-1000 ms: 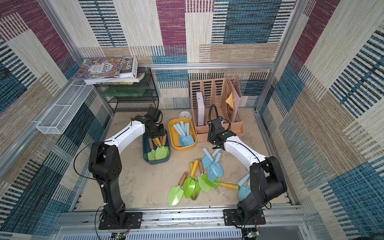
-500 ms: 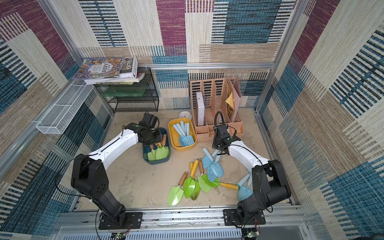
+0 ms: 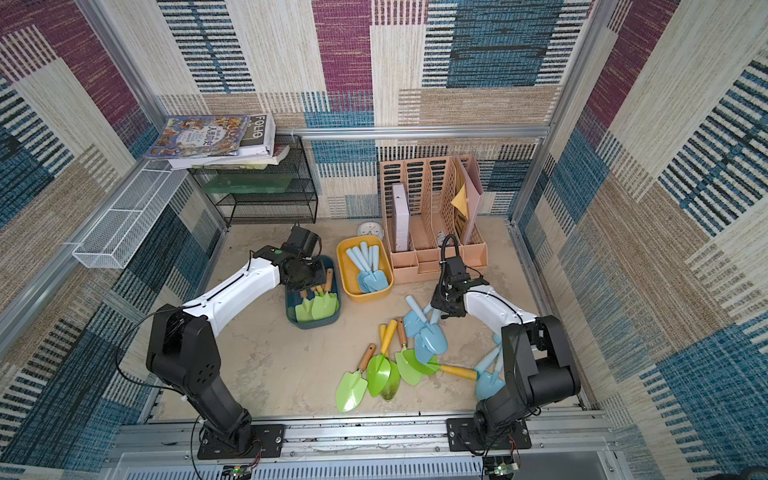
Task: Sort the small shovels by color and place them into the storage box
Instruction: Pick up the shovel from the center of the board.
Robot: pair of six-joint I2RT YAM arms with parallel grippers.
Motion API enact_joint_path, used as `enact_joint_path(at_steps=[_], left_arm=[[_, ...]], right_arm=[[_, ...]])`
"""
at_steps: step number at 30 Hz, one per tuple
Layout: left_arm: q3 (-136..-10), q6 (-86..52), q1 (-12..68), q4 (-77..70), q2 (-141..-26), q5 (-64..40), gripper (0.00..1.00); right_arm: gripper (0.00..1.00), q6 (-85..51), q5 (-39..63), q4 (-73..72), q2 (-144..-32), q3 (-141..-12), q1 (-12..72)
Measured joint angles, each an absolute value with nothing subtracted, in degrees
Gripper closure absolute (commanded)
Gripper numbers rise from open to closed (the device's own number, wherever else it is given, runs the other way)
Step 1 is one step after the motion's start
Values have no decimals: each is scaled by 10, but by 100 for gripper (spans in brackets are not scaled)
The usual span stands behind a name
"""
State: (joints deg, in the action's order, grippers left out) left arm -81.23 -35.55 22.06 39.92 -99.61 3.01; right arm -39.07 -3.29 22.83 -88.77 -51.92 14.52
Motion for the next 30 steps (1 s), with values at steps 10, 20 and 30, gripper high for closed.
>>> enact_joint_path(at_steps=[10,20,30], left_arm=[[-813,-356,222,400,-1000,30,53],[-814,-355,223,405,-1004,30,53],[-818,-355,223,406,-1007,30,53]], right_arm=[[57,-397,-12,228,-909,-500,160],[84,-413,-25,214,-915,-487,172],[85,-426,-147,252,-858,-510,190]])
